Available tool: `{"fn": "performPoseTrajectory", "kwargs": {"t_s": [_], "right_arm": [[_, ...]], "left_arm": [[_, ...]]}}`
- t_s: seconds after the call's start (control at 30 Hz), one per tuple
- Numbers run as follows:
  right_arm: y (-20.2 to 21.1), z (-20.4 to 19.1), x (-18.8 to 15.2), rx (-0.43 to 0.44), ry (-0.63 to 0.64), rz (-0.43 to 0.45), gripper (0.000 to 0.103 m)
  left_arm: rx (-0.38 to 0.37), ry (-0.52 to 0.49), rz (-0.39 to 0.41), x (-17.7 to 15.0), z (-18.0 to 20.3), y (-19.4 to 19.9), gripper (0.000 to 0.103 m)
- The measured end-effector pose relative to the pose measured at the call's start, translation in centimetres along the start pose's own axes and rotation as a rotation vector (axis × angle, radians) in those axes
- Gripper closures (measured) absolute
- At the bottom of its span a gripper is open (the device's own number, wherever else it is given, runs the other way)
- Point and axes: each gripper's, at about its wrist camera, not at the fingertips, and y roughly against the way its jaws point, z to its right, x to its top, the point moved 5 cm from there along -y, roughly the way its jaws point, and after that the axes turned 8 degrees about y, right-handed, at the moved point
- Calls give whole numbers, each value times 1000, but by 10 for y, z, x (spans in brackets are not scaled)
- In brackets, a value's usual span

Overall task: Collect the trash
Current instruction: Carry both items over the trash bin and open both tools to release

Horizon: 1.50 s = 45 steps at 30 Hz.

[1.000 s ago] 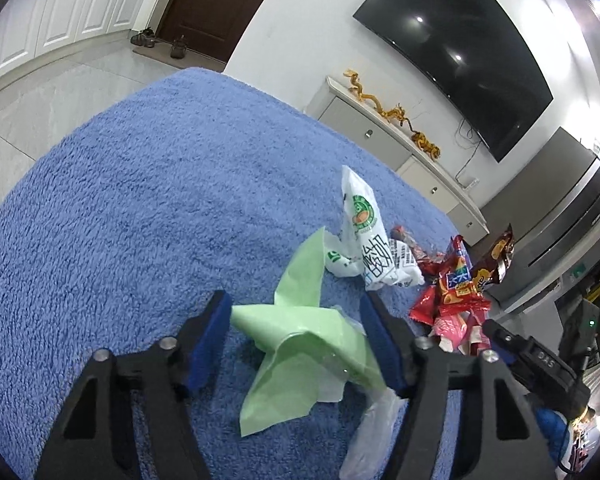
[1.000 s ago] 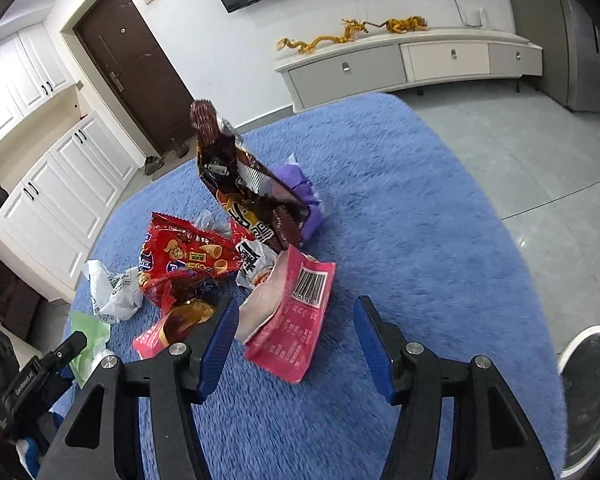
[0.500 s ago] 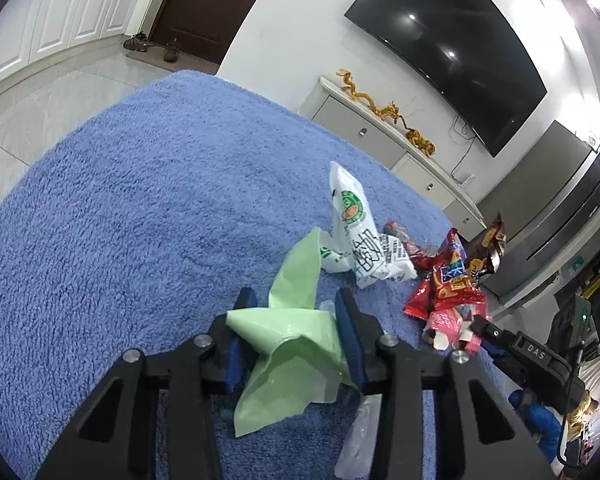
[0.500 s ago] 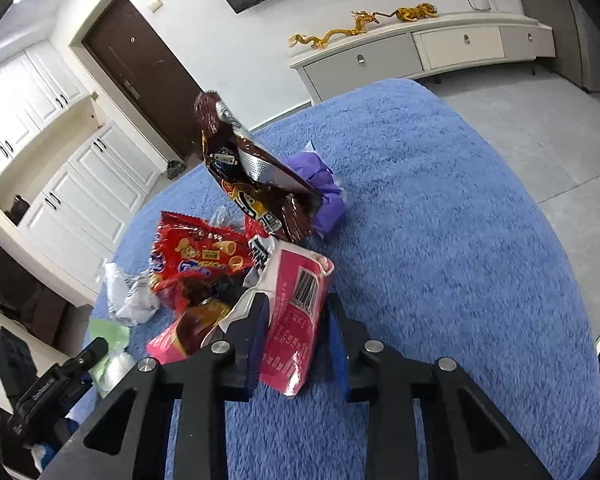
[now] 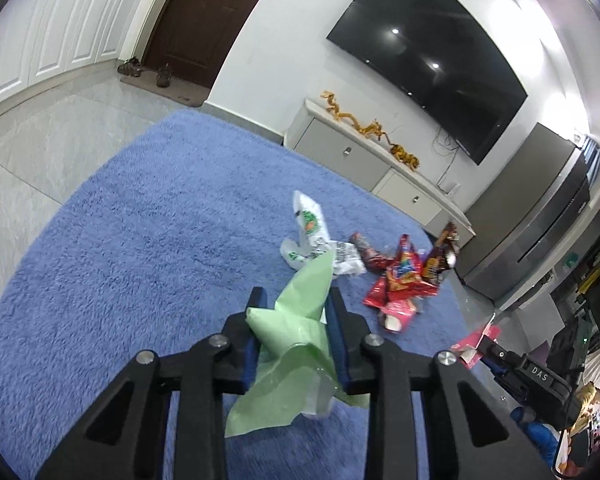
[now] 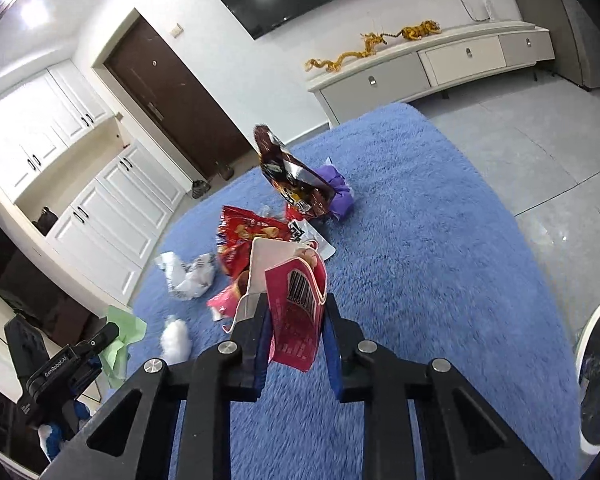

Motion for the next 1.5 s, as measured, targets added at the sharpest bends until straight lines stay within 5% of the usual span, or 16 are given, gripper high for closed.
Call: {"fn": "performPoseTrajectory", "kwargs": {"t_s": [0.3,0.63,0.97,1.27,1.37,1.5], "right_arm": [[73,6,7,-58,-1,138,81],[175,92,0,-315,-84,281,81],[236,211,-50,-585,-275,311,81],[224,295,-99,-634,-448,233,79],[216,312,-111,-645,-485,199,76],[208,328,-122,-653,-525,168,60]], "left_arm": [[-100,-56,-18,-10,48,33,75],[-310,-203,-167,-49,191,7,75],[-453,-455,-394,-153,378,-64,75],[-468,-569,-625,-278,477,-153,73],[-451,-624,-660,-311,496,-179,67],[-434,-638,-665,-334,510,-198,35]]}}
